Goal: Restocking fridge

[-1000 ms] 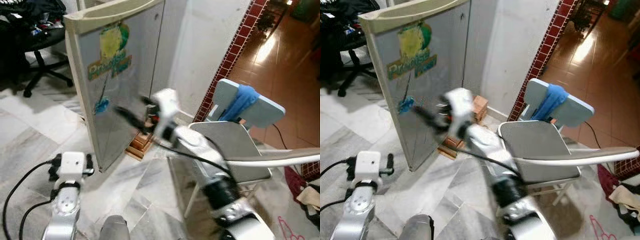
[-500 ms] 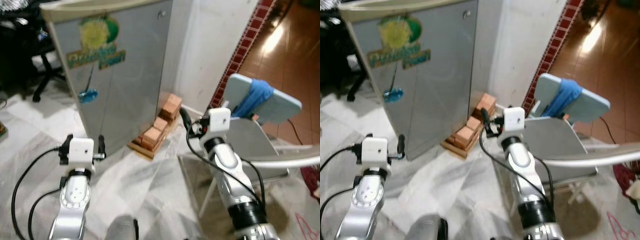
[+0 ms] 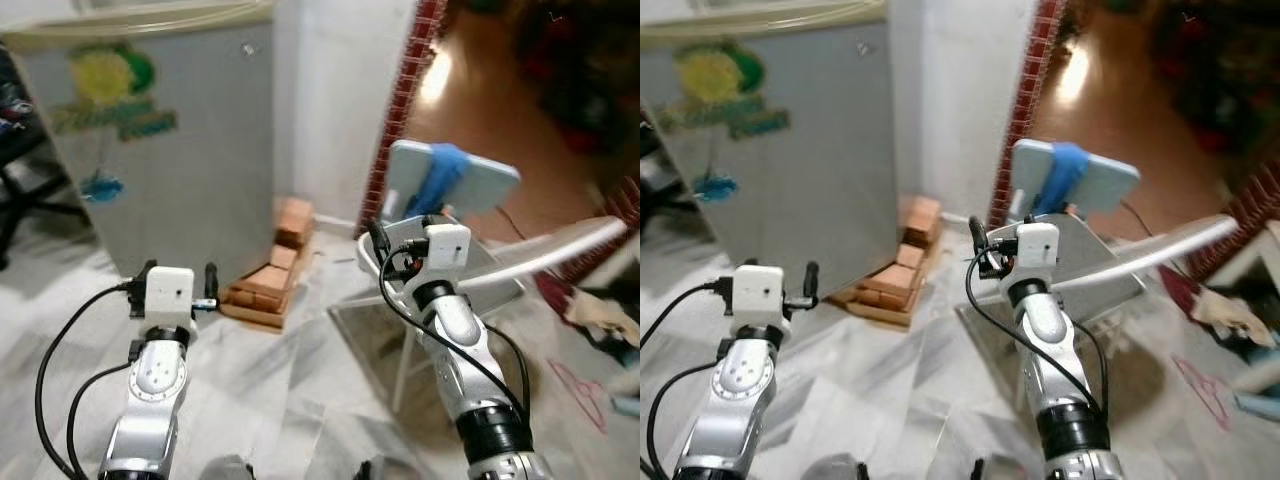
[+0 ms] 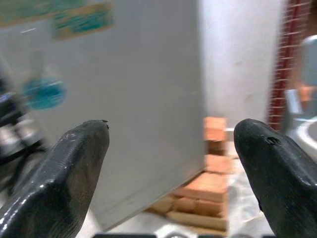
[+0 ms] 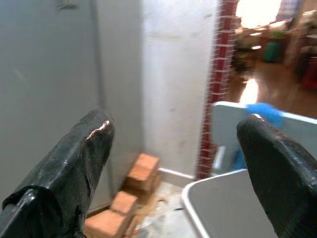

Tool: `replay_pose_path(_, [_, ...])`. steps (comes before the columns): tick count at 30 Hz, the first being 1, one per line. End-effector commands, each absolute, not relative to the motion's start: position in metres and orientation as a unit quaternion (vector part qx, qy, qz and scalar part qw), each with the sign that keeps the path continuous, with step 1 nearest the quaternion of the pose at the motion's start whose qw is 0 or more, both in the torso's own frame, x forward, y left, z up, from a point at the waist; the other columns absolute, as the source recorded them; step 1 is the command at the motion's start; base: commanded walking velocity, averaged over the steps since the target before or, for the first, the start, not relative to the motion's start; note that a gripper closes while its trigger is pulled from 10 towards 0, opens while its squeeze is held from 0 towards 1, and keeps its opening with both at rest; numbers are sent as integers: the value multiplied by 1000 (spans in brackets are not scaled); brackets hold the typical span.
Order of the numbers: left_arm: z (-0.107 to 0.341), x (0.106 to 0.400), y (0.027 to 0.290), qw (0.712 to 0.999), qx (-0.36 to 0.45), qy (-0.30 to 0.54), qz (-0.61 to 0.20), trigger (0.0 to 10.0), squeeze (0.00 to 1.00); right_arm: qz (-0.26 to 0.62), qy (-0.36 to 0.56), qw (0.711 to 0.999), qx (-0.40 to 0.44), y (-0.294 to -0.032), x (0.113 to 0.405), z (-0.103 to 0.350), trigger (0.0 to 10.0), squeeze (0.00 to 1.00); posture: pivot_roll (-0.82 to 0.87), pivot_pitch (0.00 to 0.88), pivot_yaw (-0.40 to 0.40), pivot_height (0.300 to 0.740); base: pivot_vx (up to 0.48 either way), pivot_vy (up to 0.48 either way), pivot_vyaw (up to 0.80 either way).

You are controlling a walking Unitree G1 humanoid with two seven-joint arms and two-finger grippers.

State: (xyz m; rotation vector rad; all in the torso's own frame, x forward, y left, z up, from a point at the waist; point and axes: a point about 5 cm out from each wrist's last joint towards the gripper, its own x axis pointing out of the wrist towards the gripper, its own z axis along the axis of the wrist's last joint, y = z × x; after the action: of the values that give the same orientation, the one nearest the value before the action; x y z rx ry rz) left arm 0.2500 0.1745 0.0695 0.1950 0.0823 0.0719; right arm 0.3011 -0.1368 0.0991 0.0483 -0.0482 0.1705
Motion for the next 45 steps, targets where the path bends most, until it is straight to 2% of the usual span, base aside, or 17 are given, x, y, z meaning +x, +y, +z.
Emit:
replay_pose_path(1, [69,252,163,995,85,38,19,10000,0,73,-19,997,19,-146,301,97,10000,0,86,0,-44,740,0,480,-800])
replay_pose_path(25, [66,249,158,997,67,36,4,10000,0,70,-21,997,7,-149,303,96,10000,0,77,0,-51,740,0,480,-542])
replay_pose_path(35, [66,249,144,996,75,34,-26,10000,0,69,-22,997,6,-147,305,97,10000,0,76,0,-51,740,0,480,-800])
replay_pose_path(45, [67,247,141,995,79,32,-44,10000,0,65,-20,998,5,-149,306,96,10000,0,76,0,-54,740,0,69,-800])
